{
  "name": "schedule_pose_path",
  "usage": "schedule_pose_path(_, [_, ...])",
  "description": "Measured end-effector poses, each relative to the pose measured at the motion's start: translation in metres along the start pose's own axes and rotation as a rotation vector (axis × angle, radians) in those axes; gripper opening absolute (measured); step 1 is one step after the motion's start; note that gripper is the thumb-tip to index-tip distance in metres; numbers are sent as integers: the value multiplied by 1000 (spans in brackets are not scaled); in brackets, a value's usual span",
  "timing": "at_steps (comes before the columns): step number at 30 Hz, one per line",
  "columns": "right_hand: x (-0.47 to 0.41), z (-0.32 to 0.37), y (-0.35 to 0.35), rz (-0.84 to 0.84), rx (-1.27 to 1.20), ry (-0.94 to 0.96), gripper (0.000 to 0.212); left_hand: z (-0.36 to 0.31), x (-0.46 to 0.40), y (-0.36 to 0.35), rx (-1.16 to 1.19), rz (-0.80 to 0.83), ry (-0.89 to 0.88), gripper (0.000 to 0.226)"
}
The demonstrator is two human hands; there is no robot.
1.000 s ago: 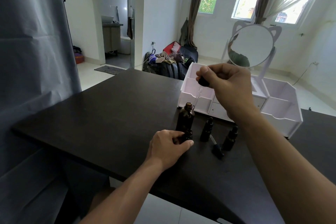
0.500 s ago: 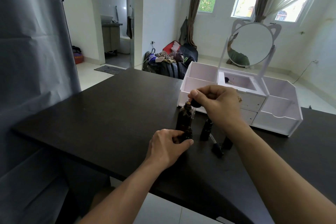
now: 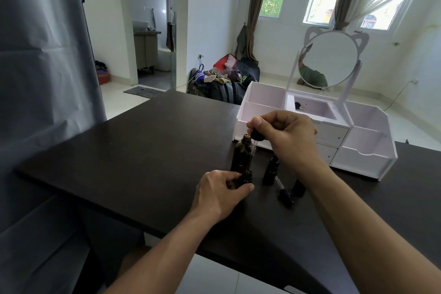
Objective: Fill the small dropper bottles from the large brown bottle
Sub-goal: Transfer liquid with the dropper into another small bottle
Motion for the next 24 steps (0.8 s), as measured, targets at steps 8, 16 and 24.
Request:
schedule_pose_path(8, [-8, 13, 8, -66, -50, 3, 11, 2, 1, 0, 24, -10, -10, 30])
schedule_pose_path(16, [-33, 27, 6, -204, -96, 104, 6, 1, 1, 0, 48, -19, -18, 25])
schedule_pose_path(24, [-35, 3, -8, -155, -10, 33, 6, -2, 1, 1, 35, -10, 8, 31])
Point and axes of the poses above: each hand's wrist, its own x-axis away from the middle knuckle, its own y-axis out of the back of the hand, z = x × y, the point moved 1 cm from there along -x, towards the middle knuckle, and after that the axes turned 6 degrees about -x, right-handed, at the moved point
